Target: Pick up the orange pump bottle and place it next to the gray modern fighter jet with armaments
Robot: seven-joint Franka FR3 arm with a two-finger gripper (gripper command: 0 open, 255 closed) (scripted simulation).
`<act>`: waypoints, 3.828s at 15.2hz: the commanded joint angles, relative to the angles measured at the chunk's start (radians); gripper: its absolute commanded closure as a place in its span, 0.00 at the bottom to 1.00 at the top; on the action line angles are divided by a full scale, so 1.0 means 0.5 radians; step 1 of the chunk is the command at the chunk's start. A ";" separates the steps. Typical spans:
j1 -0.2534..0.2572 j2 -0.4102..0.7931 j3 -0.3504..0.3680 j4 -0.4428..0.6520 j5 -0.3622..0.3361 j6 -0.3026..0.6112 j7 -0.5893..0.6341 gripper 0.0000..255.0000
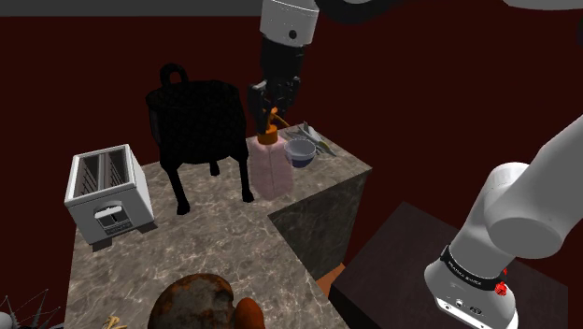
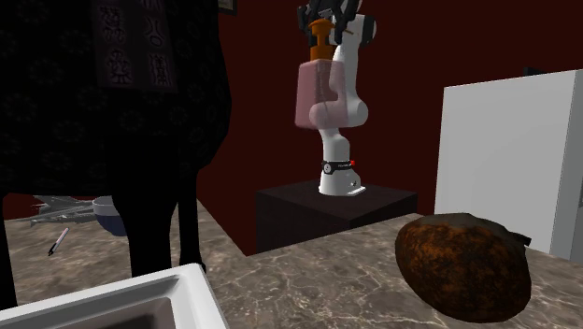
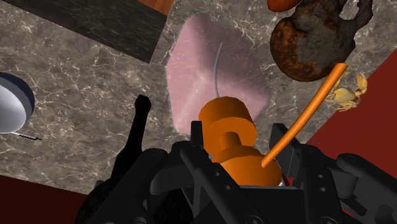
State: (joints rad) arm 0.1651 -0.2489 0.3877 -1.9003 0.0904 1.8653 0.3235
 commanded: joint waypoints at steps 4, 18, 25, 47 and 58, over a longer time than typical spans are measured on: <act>-0.041 -0.087 -0.109 -0.059 0.033 -0.034 -0.157 1.00; -0.244 -0.280 -0.623 -0.264 0.036 -0.082 -0.870 1.00; -0.353 -0.218 -0.872 -0.201 0.003 -0.115 -1.211 1.00; -0.757 0.658 -1.565 0.786 0.236 -0.399 -2.300 1.00; -0.877 0.945 -1.677 0.951 0.386 -0.352 -2.539 1.00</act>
State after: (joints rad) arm -0.2474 0.2223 -0.4323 -1.3706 0.2771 1.7426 -0.9490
